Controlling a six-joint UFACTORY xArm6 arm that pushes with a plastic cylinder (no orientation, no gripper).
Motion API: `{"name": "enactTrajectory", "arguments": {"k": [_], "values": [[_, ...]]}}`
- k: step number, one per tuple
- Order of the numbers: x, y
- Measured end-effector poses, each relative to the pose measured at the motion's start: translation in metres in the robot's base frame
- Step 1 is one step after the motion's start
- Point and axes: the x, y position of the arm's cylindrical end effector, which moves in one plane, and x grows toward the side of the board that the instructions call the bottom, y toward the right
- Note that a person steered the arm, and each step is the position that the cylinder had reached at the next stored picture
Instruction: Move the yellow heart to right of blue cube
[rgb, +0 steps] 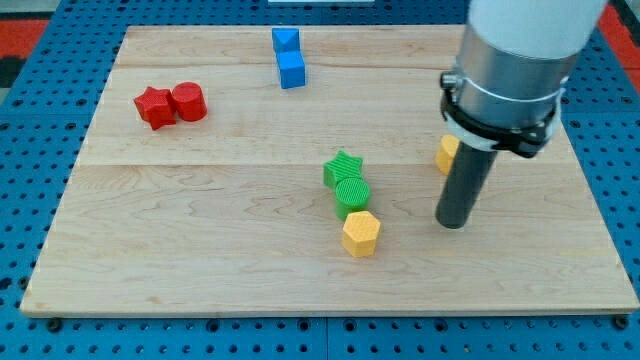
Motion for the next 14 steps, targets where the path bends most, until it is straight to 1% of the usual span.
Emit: {"name": "enactTrajectory", "arguments": {"k": [1,2,3,4,5,6,7,8,9,10,11,12,13,14], "values": [[-0.02,0.007],[-0.032,-0.006],[-0.032,0.0],[-0.064,0.023],[-0.101,0.013],[-0.131,-0.012],[-0.14,-0.012],[-0.14,-0.012],[-0.139,0.016],[-0.189,0.032],[-0.214,-0.043],[-0.198,-0.052],[-0.195,0.033],[-0.183,0.084]]}}
